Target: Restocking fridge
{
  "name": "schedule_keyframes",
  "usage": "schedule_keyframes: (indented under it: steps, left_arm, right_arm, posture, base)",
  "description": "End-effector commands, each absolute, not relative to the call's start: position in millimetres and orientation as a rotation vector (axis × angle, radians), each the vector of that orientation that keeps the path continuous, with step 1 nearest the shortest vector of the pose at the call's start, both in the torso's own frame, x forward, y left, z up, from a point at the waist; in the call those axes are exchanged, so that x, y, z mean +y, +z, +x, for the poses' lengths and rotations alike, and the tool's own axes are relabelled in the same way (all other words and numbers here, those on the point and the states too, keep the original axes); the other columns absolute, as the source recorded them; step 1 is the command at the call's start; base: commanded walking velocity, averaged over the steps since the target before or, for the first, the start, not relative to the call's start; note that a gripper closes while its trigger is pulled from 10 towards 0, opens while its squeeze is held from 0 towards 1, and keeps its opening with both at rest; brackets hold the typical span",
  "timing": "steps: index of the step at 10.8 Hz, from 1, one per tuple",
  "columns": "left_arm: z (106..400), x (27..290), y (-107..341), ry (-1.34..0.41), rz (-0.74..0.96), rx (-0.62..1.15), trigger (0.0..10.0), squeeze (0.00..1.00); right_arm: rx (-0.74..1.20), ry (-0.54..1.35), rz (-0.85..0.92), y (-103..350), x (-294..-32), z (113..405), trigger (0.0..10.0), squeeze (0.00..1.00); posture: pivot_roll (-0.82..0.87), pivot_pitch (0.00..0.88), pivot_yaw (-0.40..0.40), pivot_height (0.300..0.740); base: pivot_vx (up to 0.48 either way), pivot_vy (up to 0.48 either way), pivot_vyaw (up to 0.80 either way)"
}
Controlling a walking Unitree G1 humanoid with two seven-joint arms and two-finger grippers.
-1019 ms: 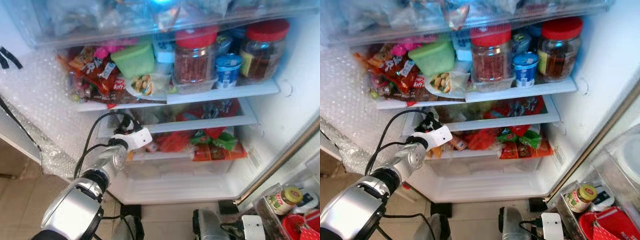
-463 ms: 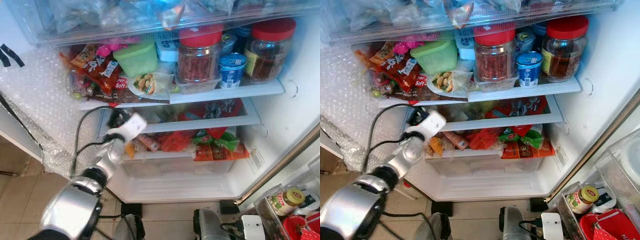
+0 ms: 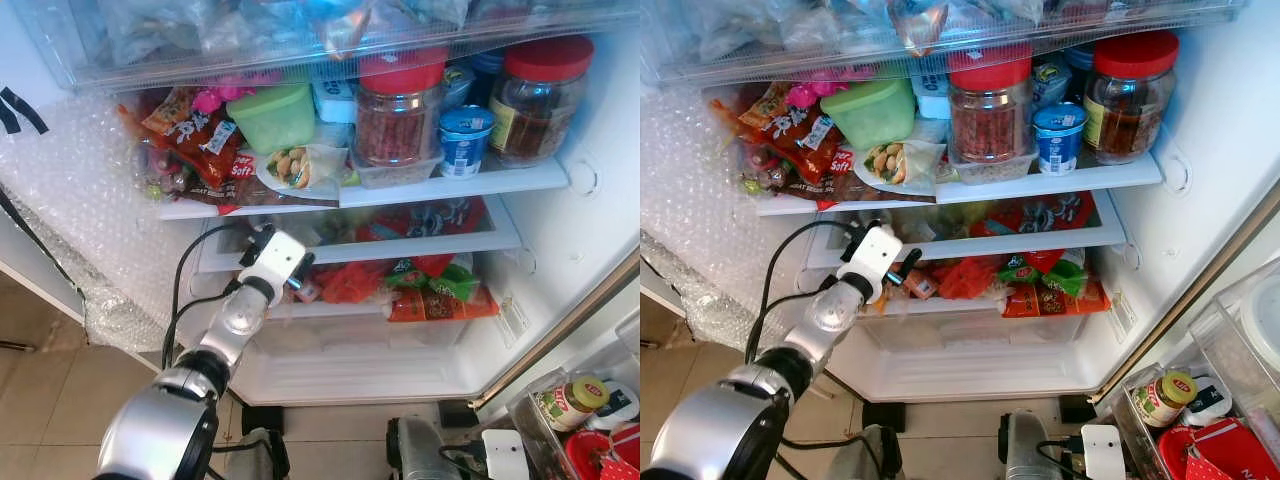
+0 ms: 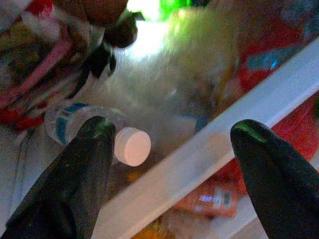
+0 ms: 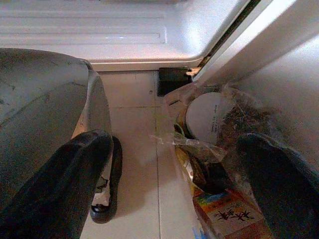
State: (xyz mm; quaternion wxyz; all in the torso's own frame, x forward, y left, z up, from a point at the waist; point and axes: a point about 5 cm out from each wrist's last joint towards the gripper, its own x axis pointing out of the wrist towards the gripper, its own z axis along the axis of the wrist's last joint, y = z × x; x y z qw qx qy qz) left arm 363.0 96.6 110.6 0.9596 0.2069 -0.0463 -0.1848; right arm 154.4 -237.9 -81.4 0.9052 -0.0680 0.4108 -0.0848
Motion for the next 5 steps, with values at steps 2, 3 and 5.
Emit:
schedule_keyframes:
  steps: [2,3,5]
  left_arm:
    - [351.3,103.9,105.7,-0.418,0.328,-0.154,10.0,0.00]
    - [345.9,105.1,104.3,-0.444,0.270,-0.174,10.0,0.00]
    - [316.1,117.7,87.6,-0.514,0.232,-0.199,10.0,0.00]
  right_arm:
    - [0.871,-0.178,-0.134,-84.5,-236.1,148.4,10.0,0.00]
    - [0.871,-0.180,-0.131,-84.6,-236.2,148.1,10.0,0.00]
    - [0.871,-0.174,-0.131,-84.8,-235.6,147.7,10.0,0.00]
  posture:
    - [-0.15,0.119,0.131,0.626]
    - [-0.14,0.119,0.129,0.626]
    - [-0.14,0.117,0.135,0.626]
  base:
    - [0.000,0.000,0.00]
    - [0.000,0.000,0.00]
    - [0.000,0.000,0.00]
